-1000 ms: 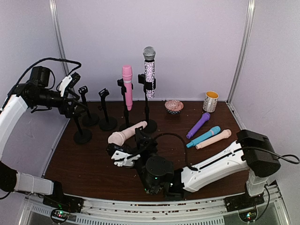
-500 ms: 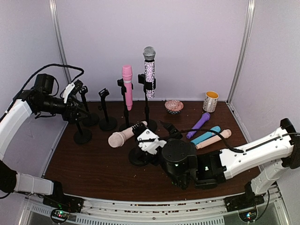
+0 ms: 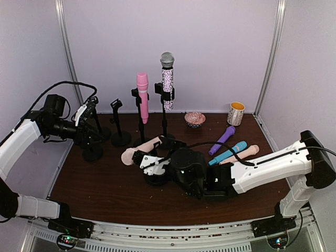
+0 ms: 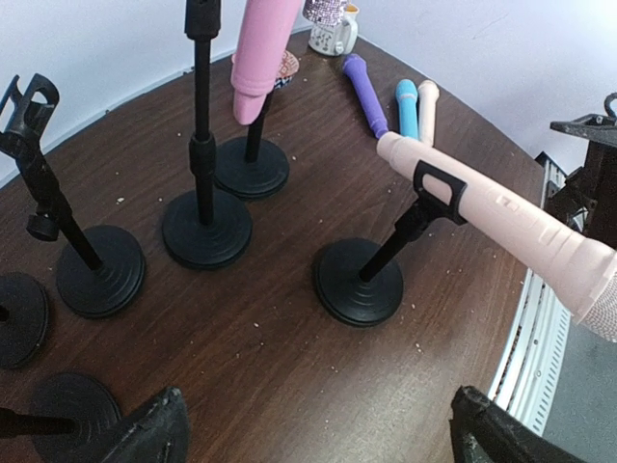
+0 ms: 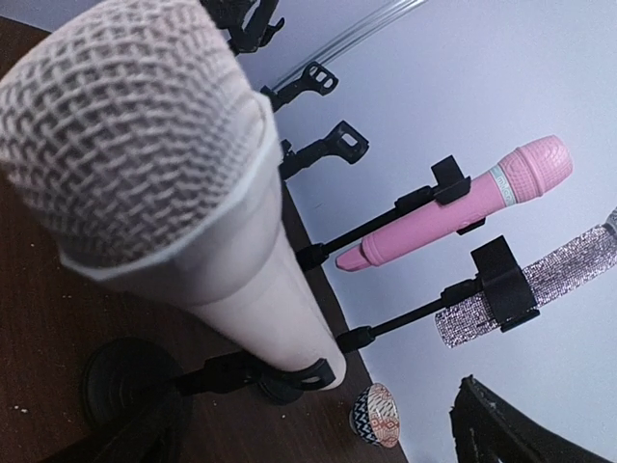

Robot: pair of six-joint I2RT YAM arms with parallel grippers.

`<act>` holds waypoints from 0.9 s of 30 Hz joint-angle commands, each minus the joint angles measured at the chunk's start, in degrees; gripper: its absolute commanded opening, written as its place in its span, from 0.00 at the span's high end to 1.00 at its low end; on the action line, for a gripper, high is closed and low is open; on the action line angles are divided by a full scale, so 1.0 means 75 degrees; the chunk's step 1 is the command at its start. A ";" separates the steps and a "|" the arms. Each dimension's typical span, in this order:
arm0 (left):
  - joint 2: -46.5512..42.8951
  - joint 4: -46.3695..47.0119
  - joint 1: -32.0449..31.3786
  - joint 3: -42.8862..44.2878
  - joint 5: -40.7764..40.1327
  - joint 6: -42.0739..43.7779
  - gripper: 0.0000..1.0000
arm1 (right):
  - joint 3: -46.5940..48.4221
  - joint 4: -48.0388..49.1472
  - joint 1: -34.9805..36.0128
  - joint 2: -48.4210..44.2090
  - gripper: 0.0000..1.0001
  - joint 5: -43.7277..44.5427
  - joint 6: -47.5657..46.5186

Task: Remove the microphone from the stand
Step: Adjust the microphone stand with the microphone at the center of the board.

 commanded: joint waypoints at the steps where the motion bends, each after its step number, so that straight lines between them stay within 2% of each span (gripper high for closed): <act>1: -0.0259 0.0360 -0.0001 0.0047 0.0313 -0.0061 0.03 | 0.0469 0.0081 -0.0126 0.0208 0.04 -0.0546 -0.0868; 4: -0.0296 0.0372 0.0005 0.0119 0.0415 -0.0047 0.03 | 0.0483 0.0017 -0.0035 0.0210 0.05 -0.0311 -0.0541; 7: -0.0297 0.0417 -0.0001 0.0185 0.0379 0.0006 0.05 | 0.0507 -0.0184 0.0185 0.0035 0.04 0.0573 0.0689; 9: -0.0351 0.0695 -0.0031 0.0049 0.0382 -0.0137 0.06 | 0.0775 -0.1251 0.0279 -0.0303 0.02 0.0735 0.2405; 13: -0.0401 0.0998 -0.0436 -0.0176 0.0184 -0.0244 0.07 | 0.1093 -0.3601 0.0250 -0.1423 0.00 -0.0291 0.5748; 16: -0.0353 0.0993 -0.0573 -0.0107 0.0111 -0.0245 0.07 | 0.2507 -0.5820 -0.0093 -0.1499 0.00 -0.1166 0.8210; 20: -0.0376 0.0780 -0.0597 0.0035 -0.0008 -0.0099 0.07 | 0.5109 -0.8798 -0.0559 -0.0490 0.04 -0.1922 1.0906; 23: -0.0533 0.0902 -0.0680 -0.0096 -0.0058 -0.0202 0.08 | 0.6307 -0.9761 -0.0669 0.0232 0.04 -0.2464 1.1802; 27: -0.0617 0.1379 -0.1476 -0.0333 -0.0548 -0.0520 0.09 | 0.7029 -1.0371 -0.0769 0.0814 0.05 -0.2684 1.2349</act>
